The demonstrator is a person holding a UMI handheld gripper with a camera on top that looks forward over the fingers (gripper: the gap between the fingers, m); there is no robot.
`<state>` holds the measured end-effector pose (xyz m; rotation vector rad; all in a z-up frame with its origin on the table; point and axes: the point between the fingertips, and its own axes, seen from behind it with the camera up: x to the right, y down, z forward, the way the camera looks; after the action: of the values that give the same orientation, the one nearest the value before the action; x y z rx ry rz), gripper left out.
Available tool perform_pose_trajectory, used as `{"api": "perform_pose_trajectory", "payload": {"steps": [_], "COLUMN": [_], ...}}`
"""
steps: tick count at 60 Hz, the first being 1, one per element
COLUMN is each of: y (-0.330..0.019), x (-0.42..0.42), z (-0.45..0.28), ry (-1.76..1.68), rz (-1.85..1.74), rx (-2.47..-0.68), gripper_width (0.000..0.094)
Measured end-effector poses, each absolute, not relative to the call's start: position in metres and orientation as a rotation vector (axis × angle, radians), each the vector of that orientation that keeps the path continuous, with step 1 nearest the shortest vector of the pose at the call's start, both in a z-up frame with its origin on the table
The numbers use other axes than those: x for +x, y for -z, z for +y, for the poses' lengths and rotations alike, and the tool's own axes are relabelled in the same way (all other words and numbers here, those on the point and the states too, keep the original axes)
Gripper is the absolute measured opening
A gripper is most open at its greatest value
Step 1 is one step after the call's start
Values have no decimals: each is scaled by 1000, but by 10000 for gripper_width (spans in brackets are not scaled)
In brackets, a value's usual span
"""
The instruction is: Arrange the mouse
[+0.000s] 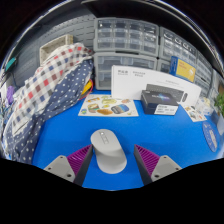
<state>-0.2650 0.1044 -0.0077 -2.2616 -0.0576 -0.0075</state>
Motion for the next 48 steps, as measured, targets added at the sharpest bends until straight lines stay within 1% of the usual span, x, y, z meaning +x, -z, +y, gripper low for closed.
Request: {"api": "perform_pose_trajectory", "payload": {"steps": [8, 13, 18, 19, 21, 25, 26, 32, 33, 34, 35, 36, 37, 44, 46, 48], "y": [11, 12, 13, 13, 13, 14, 14, 16, 16, 15, 16, 15, 15, 13, 8, -5], "x": [-260, -258, -251, -249, -246, -246, -247, -247, -247, -247, -247, -247, -248, -249, -251, -249], "z": [127, 135, 138, 137, 137, 135, 135, 133, 133, 133, 132, 132, 133, 132, 133, 136], "ry": [27, 16, 33, 37, 41, 15, 10, 9, 5, 2, 0, -1, -6, -66, -105, -141], "rz": [5, 47, 88, 95, 109, 104, 100, 51, 47, 45, 40, 37, 35, -4, -35, -42], "rx": [-2284, -2294, -2306, -2312, -2318, -2333, -2338, -2373, -2380, -2380, -2387, -2388, -2389, -2417, -2417, -2399], "gripper_width": [824, 777, 641, 606, 505, 487, 498, 399, 424, 370, 369, 421, 335, 334, 333, 334]}}
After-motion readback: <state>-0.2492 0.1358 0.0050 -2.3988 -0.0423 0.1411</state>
